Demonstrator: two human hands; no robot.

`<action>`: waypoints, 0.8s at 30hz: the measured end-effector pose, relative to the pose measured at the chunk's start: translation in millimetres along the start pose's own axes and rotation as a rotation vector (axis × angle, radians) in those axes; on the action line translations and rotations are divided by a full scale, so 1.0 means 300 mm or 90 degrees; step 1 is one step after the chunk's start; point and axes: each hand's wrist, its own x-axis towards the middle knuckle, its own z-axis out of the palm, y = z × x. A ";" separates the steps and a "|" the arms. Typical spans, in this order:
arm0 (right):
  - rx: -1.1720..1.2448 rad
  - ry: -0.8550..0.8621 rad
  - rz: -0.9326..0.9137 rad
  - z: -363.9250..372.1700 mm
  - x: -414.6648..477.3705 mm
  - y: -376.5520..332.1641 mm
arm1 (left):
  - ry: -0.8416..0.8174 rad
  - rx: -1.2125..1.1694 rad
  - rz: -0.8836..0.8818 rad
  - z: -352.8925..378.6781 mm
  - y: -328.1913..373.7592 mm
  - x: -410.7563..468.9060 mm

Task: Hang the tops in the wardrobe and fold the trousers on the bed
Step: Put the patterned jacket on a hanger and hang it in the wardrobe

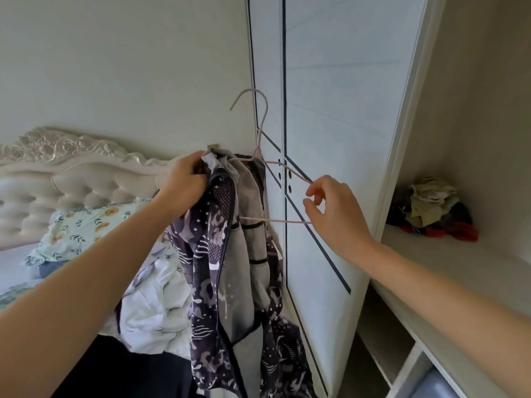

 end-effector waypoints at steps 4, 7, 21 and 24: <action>-0.005 -0.048 -0.038 0.058 -0.076 -0.018 | 0.038 -0.037 -0.030 -0.046 0.026 0.005; -0.002 -0.167 0.028 0.131 -0.120 -0.013 | 0.071 -0.064 -0.046 -0.065 0.056 0.005; 0.047 -0.593 0.426 0.402 -0.148 0.040 | 0.103 -0.194 -0.031 -0.136 0.135 -0.031; 0.108 -0.599 0.489 0.412 -0.149 0.070 | 0.110 -0.191 -0.048 -0.158 0.115 -0.032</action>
